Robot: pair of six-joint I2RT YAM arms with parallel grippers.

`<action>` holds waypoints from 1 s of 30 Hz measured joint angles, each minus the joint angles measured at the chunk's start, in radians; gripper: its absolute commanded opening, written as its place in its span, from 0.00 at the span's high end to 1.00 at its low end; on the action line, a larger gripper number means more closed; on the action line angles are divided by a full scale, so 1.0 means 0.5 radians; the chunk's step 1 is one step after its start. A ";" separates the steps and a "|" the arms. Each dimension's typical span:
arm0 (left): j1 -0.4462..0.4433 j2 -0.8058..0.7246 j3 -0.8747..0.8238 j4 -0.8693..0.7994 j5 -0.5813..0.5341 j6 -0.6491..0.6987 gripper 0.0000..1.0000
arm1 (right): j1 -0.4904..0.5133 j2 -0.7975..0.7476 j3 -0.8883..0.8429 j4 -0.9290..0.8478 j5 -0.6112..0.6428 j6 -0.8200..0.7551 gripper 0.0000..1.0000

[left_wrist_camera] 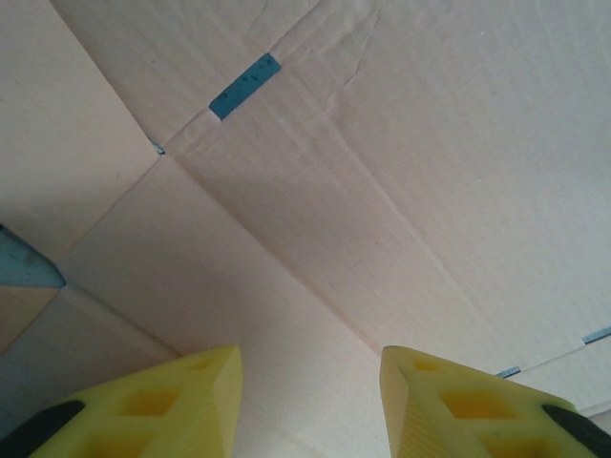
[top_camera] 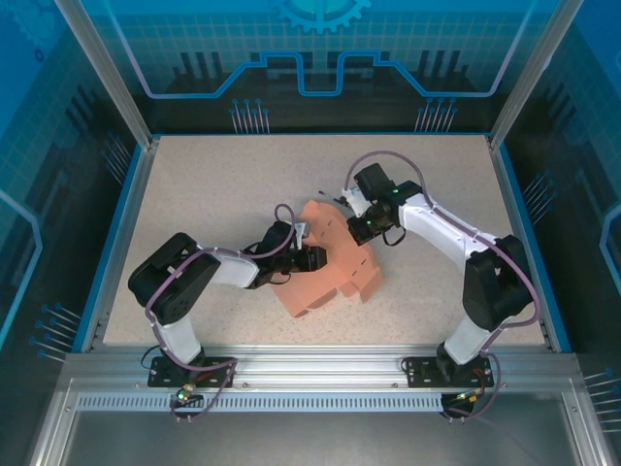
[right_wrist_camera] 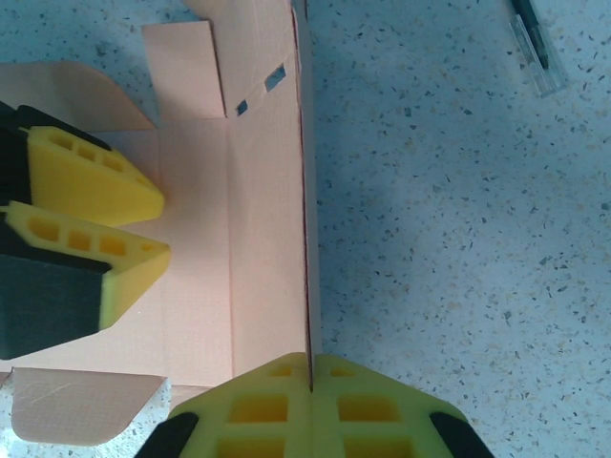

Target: Fold the paper box

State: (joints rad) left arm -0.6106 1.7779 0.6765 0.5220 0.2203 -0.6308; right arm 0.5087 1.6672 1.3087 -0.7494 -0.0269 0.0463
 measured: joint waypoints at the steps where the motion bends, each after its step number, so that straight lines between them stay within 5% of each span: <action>1: 0.000 0.002 -0.004 0.011 0.000 0.000 0.56 | 0.022 -0.007 0.004 -0.002 0.017 0.010 1.00; 21: 0.002 0.044 -0.101 0.307 0.002 -0.047 0.56 | 0.360 -0.067 0.004 0.052 0.165 0.200 1.00; 30: 0.002 0.050 -0.117 0.356 0.002 -0.061 0.56 | 0.506 -0.053 0.004 0.053 0.714 0.130 1.00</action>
State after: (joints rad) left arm -0.6094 1.8030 0.6178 0.6998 0.2214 -0.6613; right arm 0.7616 1.6405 1.3106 -0.7231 0.3302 0.1116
